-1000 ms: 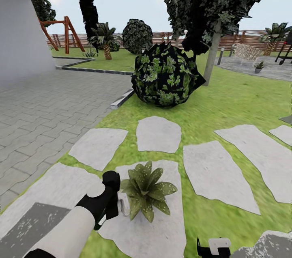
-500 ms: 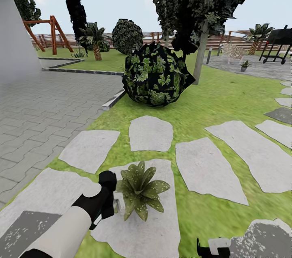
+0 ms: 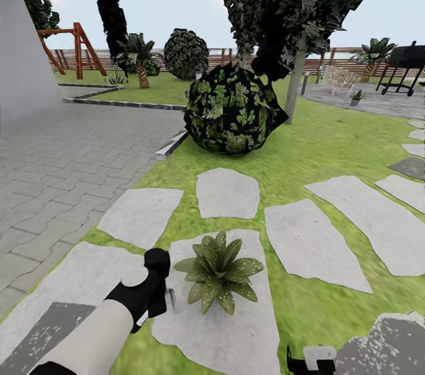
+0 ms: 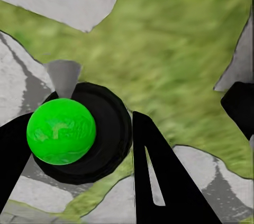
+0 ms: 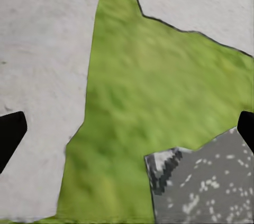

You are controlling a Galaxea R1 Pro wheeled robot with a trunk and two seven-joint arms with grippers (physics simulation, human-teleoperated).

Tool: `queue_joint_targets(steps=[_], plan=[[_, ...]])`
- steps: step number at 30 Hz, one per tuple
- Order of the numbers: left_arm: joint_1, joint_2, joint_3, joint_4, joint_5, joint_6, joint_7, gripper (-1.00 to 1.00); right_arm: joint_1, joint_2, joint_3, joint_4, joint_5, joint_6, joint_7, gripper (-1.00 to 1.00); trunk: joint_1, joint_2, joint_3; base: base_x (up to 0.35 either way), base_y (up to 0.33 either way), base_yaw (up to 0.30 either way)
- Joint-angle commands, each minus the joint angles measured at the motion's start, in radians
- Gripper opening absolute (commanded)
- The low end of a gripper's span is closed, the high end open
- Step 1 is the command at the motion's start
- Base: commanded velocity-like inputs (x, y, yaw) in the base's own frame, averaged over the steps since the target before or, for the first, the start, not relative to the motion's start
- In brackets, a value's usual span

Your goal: Pick up the pesticide atomizer in the garden and spray insectifuge to fully cover both potted plants in the garden.

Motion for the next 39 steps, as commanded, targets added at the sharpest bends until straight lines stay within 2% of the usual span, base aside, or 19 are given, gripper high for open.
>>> queue_joint_targets(steps=[1, 6, 17, 22, 25, 27, 31, 36, 39], plan=[[-0.001, 0.0, -0.002, 0.001, -0.002, 0.011, -0.007, -1.0, -0.001, 0.0, -0.005, 0.001, 0.011, -0.003, -0.006, 1.0, -0.001, 0.0, -0.001, -0.247, 0.228, 0.0], [-0.001, -0.001, -0.002, 0.002, 0.003, 0.011, -0.009, -1.0, -0.001, 0.001, -0.006, 0.001, 0.008, -0.003, -0.006, 1.0, -0.001, 0.0, -0.001, -0.029, 0.28, -0.091], [0.003, -0.009, -0.002, 0.006, 0.003, 0.011, -0.011, -1.0, -0.001, 0.001, -0.006, 0.001, 0.008, -0.003, -0.006, 1.0, -0.001, 0.0, -0.001, 0.153, 0.253, -0.151], [0.062, -0.009, -0.004, 0.02, 0.001, 0.01, -0.007, -1.0, -0.001, 0.001, -0.005, 0.001, 0.008, -0.003, -0.006, 1.0, -0.001, 0.0, -0.001, 0.02, 0.022, -0.234], [0.068, -0.014, -0.005, 0.003, 0.004, 0.01, -0.007, -1.0, -0.001, 0.002, -0.005, 0.001, 0.008, -0.003, -0.006, 1.0, -0.001, 0.0, -0.001, 0.002, 0.002, -0.053], [0.062, -0.03, -0.006, -0.025, 0.004, 0.01, -0.007, -1.0, -0.001, 0.002, -0.005, 0.001, 0.008, -0.003, -0.006, 1.0, -0.001, 0.0, -0.001, 0.0, 0.0, -0.012], [0.058, -0.043, -0.006, -0.134, 0.004, 0.011, -0.014, -1.0, -0.001, 0.002, -0.005, 0.001, 0.009, -0.003, -0.006, 1.0, -0.001, 0.0, -0.001, 0.0, 0.0, -0.001], [0.064, -0.029, 0.005, -0.134, 0.004, 0.011, -0.008, -1.0, -0.001, 0.002, -0.005, 0.001, 0.009, -0.003, -0.006, 1.0, -0.001, 0.0, -0.001, 0.0, 0.0, 0.0], [0.083, 0.0, 0.005, -0.115, 0.005, 0.01, -0.007, -1.0, -0.001, 0.002, -0.005, 0.001, 0.009, -0.003, -0.006, 1.0, -0.001, 0.0, -0.001, 0.0, 0.0, 0.0]])
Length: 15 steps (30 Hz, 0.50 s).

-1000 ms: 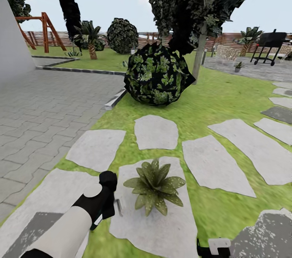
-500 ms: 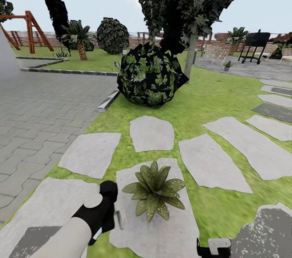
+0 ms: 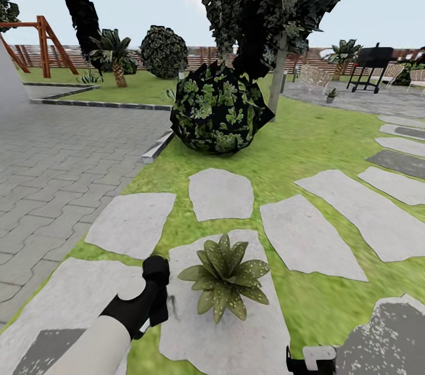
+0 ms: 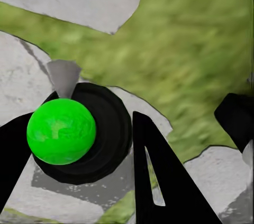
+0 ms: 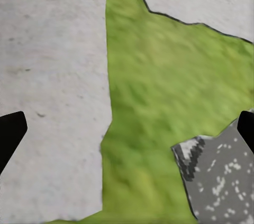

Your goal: Pick up the pesticide atomizer in the garden and spray insectifuge to fully cover both potted plants in the garden.

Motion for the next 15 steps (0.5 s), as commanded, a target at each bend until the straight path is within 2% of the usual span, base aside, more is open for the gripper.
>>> queue_joint_targets(steps=[1, 4, 5, 7, 8, 12, 15], plan=[[0.007, 0.008, -0.001, 0.014, -0.005, 0.01, -0.007, -1.0, -0.001, 0.0, -0.006, 0.002, 0.011, -0.002, -0.005, 1.0, 0.0, 0.0, -0.001, 0.0, 0.0, 0.0], [0.013, 0.021, -0.001, 0.032, 0.001, 0.01, 0.013, -1.0, -0.001, 0.001, -0.006, 0.001, 0.011, -0.002, -0.005, 1.0, 0.0, 0.0, -0.001, 0.0, 0.0, 0.0], [0.014, 0.017, -0.003, 0.033, 0.003, 0.01, 0.018, -1.0, -0.001, 0.0, -0.006, 0.001, 0.01, -0.002, -0.005, 1.0, 0.0, 0.0, -0.001, 0.0, 0.0, 0.0], [0.015, -0.008, -0.005, 0.035, 0.014, 0.01, 0.022, -1.0, -0.001, -0.001, -0.006, 0.001, 0.01, -0.002, -0.005, 1.0, 0.0, 0.0, -0.001, 0.0, 0.004, 0.0], [0.015, -0.011, -0.005, 0.035, 0.015, 0.011, 0.022, -1.0, -0.001, -0.001, -0.006, 0.001, 0.01, -0.002, -0.005, 1.0, 0.0, 0.0, -0.001, 0.019, 0.066, -0.008], [0.017, -0.01, -0.003, 0.039, 0.015, 0.011, 0.024, -1.0, -0.001, -0.001, -0.006, 0.001, 0.011, -0.002, -0.005, 1.0, 0.0, 0.0, -0.001, 0.108, 0.252, -0.237], [0.024, -0.009, -0.005, 0.084, 0.006, 0.012, 0.035, -1.0, -0.001, -0.001, -0.006, 0.001, 0.011, -0.002, -0.005, 1.0, 0.0, 0.0, -0.001, 0.116, 0.285, -0.295]])
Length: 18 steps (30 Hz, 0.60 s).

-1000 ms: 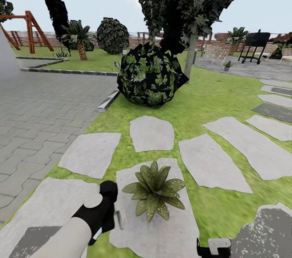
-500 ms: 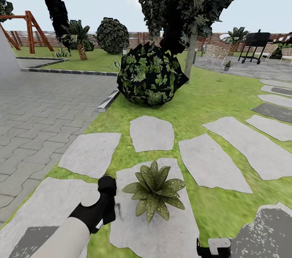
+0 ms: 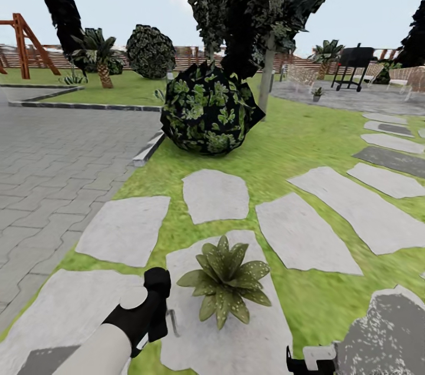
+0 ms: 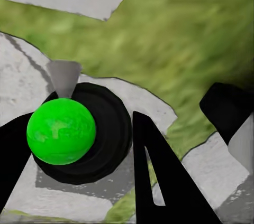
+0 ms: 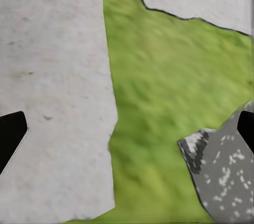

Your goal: Pick up the pesticide atomizer in the garden and spray insectifuge to fully cover both potted plants in the garden.

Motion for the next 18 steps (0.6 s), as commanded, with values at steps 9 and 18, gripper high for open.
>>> queue_joint_targets(steps=[9, 18], plan=[[0.004, -0.013, -0.003, 0.066, 0.054, 0.01, 0.077, -1.0, -0.001, 0.001, -0.005, 0.002, 0.011, -0.003, -0.006, 1.0, 0.0, 0.0, -0.001, 0.042, 0.113, -0.081], [0.02, -0.027, 0.0, 0.093, 0.107, 0.008, 0.17, -1.0, -0.001, -0.003, -0.006, 0.002, 0.011, -0.003, -0.006, 1.0, 0.0, 0.0, -0.001, 0.0, 0.0, 0.0]])
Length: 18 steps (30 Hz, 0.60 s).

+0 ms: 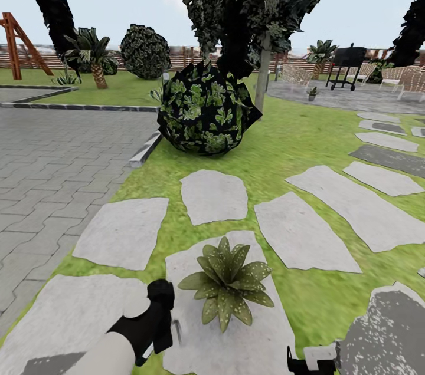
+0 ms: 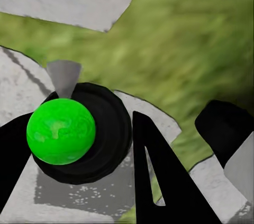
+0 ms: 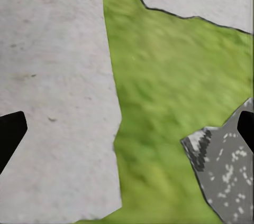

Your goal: Pick up the pesticide atomizer in the garden and spray insectifuge to fully cover both potted plants in the garden.

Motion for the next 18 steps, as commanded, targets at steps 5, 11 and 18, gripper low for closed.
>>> queue_joint_targets(steps=[5, 11, 18], plan=[[0.018, 0.0, -0.002, 0.006, 0.027, 0.006, 0.1, -1.0, -0.001, 0.0, -0.004, 0.002, 0.012, -0.002, -0.005, 1.0, 0.0, 0.0, -0.001, 0.0, 0.0, 0.0], [0.018, -0.001, -0.002, -0.003, 0.159, -0.004, 0.114, -1.0, -0.001, 0.0, -0.005, 0.001, 0.011, -0.002, -0.005, 1.0, 0.0, 0.0, -0.001, 0.0, 0.0, 0.0], [0.022, -0.001, -0.007, 0.018, 0.181, -0.008, 0.166, -1.0, -0.001, -0.001, -0.006, 0.001, 0.011, -0.002, -0.005, 1.0, 0.0, 0.0, -0.001, -0.005, 0.001, 0.0]])
